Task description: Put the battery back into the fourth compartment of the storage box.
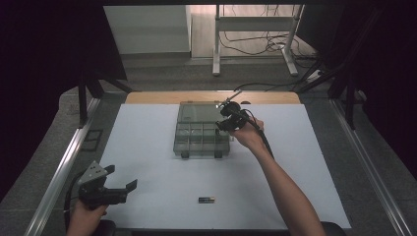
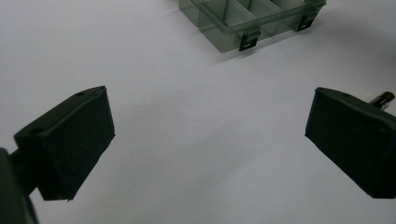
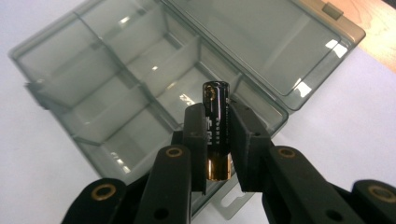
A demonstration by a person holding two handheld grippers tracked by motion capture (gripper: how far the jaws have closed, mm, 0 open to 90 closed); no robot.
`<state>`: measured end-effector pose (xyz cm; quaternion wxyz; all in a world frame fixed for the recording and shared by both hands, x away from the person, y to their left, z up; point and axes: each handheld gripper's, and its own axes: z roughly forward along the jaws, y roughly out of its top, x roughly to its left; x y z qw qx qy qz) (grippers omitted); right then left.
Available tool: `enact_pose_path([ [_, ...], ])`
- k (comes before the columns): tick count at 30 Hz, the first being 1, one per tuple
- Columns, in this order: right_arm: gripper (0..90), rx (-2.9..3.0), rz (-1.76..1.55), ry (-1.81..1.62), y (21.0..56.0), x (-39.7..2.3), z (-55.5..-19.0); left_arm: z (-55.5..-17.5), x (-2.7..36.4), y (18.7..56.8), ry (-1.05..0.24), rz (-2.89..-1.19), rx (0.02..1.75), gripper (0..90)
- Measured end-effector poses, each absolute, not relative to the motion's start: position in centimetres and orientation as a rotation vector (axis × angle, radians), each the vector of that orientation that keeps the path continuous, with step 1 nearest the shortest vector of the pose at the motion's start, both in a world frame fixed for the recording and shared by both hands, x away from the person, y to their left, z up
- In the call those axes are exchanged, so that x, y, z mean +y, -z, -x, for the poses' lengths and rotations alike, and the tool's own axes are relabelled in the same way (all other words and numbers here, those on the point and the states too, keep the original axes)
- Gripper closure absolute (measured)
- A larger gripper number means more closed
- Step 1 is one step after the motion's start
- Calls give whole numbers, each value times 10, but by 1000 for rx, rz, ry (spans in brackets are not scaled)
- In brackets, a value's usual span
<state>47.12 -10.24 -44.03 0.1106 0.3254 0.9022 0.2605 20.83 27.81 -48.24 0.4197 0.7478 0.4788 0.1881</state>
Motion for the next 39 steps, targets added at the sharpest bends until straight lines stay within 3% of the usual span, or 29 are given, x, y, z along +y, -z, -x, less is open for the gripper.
enact_pose_path([
  [22, 751, 2646, -1016, -673, 470, -97, -491, -208, 278, 482, -474, -1874, 1194, 19],
  [28, 653, 2632, -993, -709, 463, -98, -488, -208, 278, 482, -474, -1874, 1194, 19],
  [35, 438, 2656, -946, -760, 449, -103, -475, -208, 278, 482, -474, -1876, 1194, 19],
  [39, 371, 2652, -912, -797, 442, -104, -467, -208, 278, 482, -476, -1877, 1194, 19],
])
